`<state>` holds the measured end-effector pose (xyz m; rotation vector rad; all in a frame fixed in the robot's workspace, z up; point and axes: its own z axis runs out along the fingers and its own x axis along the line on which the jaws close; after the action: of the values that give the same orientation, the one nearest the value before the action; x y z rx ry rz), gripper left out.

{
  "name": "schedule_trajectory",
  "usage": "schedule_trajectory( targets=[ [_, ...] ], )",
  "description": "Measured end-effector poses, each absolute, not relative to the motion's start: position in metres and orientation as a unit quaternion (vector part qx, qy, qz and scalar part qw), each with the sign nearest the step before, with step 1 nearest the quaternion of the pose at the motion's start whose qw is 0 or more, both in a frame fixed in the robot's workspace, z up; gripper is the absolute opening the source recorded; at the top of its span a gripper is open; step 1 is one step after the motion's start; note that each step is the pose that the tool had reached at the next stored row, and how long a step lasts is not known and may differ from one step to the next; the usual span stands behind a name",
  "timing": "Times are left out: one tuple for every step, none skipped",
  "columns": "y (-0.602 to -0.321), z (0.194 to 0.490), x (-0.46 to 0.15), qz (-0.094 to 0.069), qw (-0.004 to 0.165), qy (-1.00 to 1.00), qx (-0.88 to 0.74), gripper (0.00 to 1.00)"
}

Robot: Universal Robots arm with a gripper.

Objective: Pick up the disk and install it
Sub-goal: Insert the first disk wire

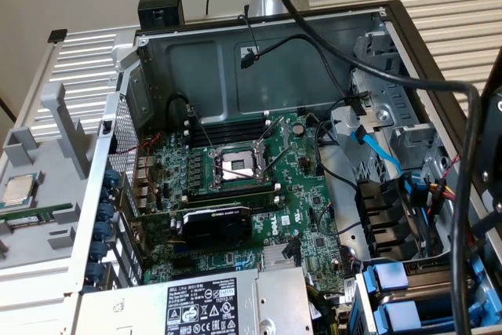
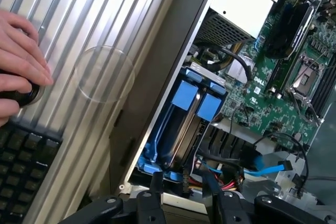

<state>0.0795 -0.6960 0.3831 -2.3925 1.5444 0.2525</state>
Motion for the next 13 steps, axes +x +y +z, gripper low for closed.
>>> schedule_trajectory(
  targets=[
    [-0.697, 0.382, 0.08, 0.089, 0.143, 0.535, -0.828, 0.43],
    [-0.699, 0.382, 0.081, 0.091, 0.145, 0.534, -0.828, 0.43],
    [-0.7, 0.381, 0.081, 0.093, 0.148, 0.534, -0.827, 0.43],
    [-0.701, 0.38, 0.081, 0.095, 0.15, 0.534, -0.827, 0.43],
    [-0.703, 0.379, 0.082, 0.097, 0.152, 0.534, -0.826, 0.43],
    [-0.704, 0.379, 0.082, 0.099, 0.155, 0.533, -0.826, 0.43],
    [-0.705, 0.378, 0.083, 0.101, 0.157, 0.533, -0.825, 0.43],
    [-0.706, 0.378, 0.083, 0.104, 0.161, 0.533, -0.824, 0.43],
    [-0.707, 0.377, 0.083, 0.106, 0.164, 0.532, -0.824, 0.43],
    [-0.707, 0.376, 0.084, 0.109, 0.167, 0.532, -0.823, 0.43],
    [-0.708, 0.376, 0.084, 0.111, 0.169, 0.532, -0.822, 0.43],
    [-0.708, 0.375, 0.084, 0.113, 0.169, 0.532, -0.822, 0.43],
    [-0.708, 0.375, 0.084, 0.113, 0.169, 0.532, -0.822, 0.43]
  ],
)
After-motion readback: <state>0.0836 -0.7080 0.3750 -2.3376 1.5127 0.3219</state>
